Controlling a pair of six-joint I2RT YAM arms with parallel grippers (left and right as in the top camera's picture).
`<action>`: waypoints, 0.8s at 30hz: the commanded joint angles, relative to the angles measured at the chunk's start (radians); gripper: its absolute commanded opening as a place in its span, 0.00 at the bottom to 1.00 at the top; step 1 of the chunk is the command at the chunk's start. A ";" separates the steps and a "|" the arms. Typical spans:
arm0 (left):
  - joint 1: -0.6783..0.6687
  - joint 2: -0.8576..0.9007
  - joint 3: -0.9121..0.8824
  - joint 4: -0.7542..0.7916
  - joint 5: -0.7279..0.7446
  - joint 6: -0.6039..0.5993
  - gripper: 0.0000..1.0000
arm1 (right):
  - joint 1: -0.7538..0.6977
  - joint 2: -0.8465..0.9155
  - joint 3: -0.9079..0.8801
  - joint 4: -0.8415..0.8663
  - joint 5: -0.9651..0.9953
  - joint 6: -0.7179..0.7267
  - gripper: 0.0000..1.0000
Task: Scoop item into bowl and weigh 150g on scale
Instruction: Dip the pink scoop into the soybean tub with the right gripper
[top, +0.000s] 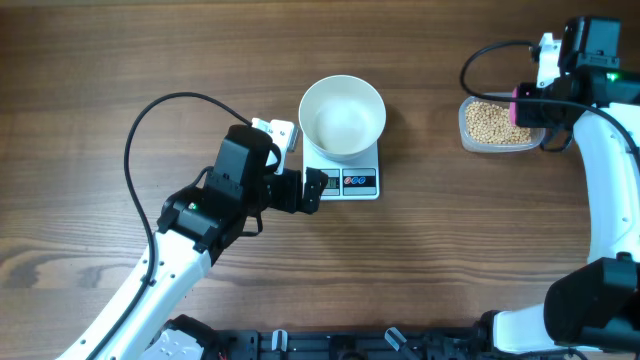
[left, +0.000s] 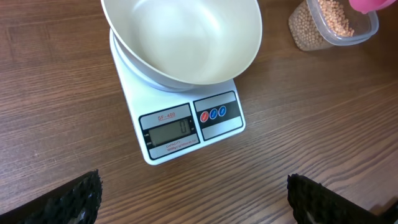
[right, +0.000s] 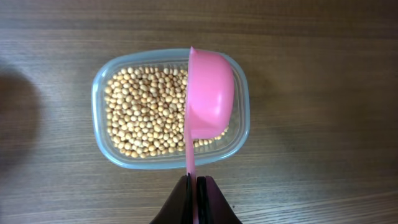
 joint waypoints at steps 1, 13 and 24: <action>-0.005 -0.008 0.000 0.003 -0.010 0.020 1.00 | -0.002 0.010 -0.051 0.024 0.028 -0.016 0.04; -0.005 -0.008 0.000 0.003 -0.010 0.020 1.00 | -0.002 0.010 -0.224 0.098 -0.211 -0.016 0.04; -0.005 -0.008 0.000 0.003 -0.010 0.020 1.00 | -0.026 0.010 -0.230 0.092 -0.376 -0.013 0.04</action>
